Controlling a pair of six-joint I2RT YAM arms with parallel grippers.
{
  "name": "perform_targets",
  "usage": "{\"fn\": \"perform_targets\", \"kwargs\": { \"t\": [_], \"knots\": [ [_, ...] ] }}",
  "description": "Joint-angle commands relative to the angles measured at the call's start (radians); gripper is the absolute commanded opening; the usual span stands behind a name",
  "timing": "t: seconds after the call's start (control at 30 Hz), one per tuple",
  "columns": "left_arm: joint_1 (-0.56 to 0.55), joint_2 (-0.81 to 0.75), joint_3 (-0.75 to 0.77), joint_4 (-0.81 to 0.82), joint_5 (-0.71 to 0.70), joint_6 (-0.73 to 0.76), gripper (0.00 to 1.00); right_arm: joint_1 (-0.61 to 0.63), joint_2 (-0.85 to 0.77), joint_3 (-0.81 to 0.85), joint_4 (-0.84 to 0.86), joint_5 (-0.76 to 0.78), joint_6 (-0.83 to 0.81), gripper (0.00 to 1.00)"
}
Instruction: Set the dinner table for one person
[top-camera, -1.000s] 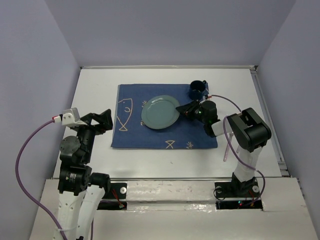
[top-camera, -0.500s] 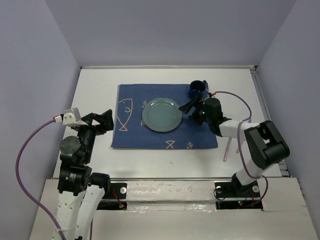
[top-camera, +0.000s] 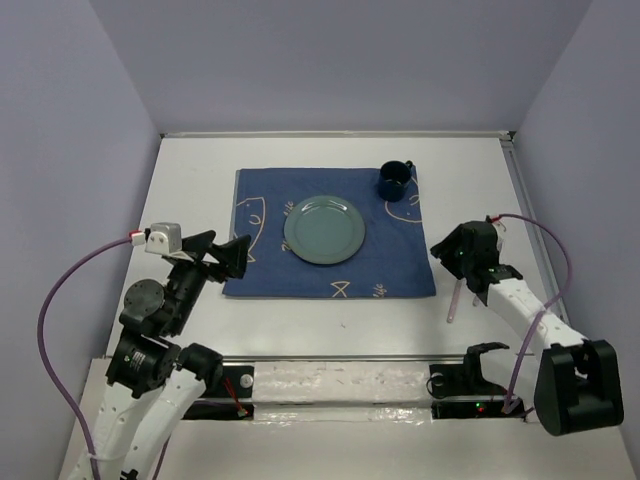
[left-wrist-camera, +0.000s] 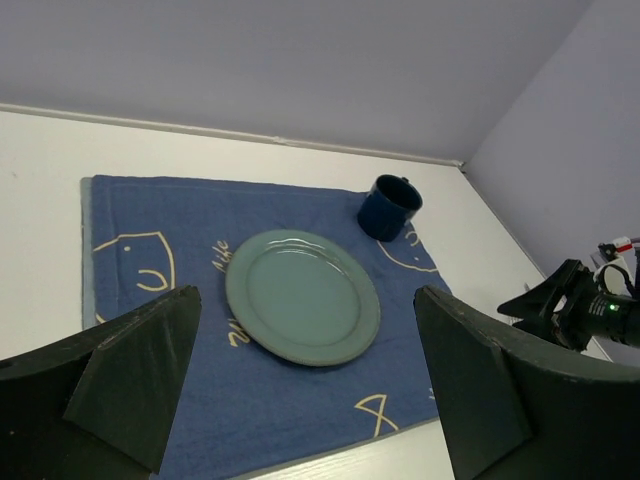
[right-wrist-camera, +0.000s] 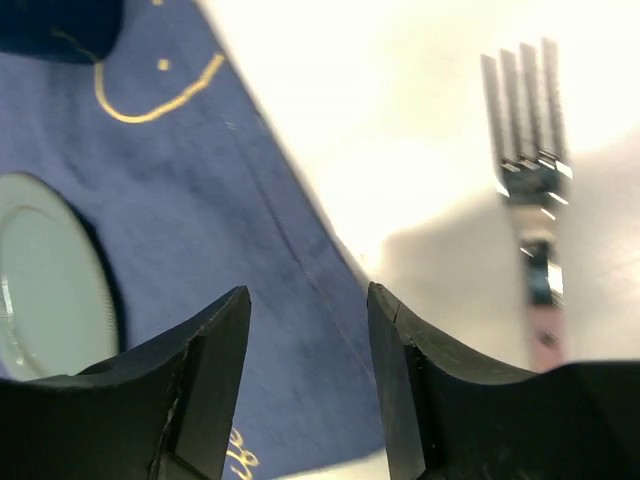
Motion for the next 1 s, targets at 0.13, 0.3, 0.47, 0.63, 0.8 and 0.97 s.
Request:
{"fn": "perform_targets", "kwargs": {
  "t": [0.13, 0.3, 0.47, 0.63, 0.8, 0.97],
  "knots": [
    [-0.104, -0.089, 0.015, 0.013, -0.052, 0.03, 0.99, -0.072, -0.169, 0.023, -0.431, 0.17, 0.001, 0.57],
    [-0.141, -0.135, 0.013, 0.007, -0.08, 0.03, 0.99, -0.095, -0.049, 0.064, -0.483, 0.171, 0.013, 0.57],
    [-0.181, -0.167, 0.012, 0.002, -0.103, 0.032, 0.99, -0.095, 0.045, 0.112, -0.509, 0.188, -0.003, 0.54],
    [-0.215, -0.184, 0.018, -0.003, -0.141, 0.045, 0.99, -0.095, 0.17, 0.149, -0.499, 0.17, -0.02, 0.45],
    [-0.238, -0.193, 0.016, -0.004, -0.143, 0.047, 0.99, -0.095, 0.243, 0.149, -0.474, 0.174, -0.02, 0.29],
    [-0.244, -0.192, 0.015, -0.001, -0.138, 0.047, 0.99, -0.095, 0.239, 0.152, -0.468, 0.161, -0.04, 0.2]
  ]
}}
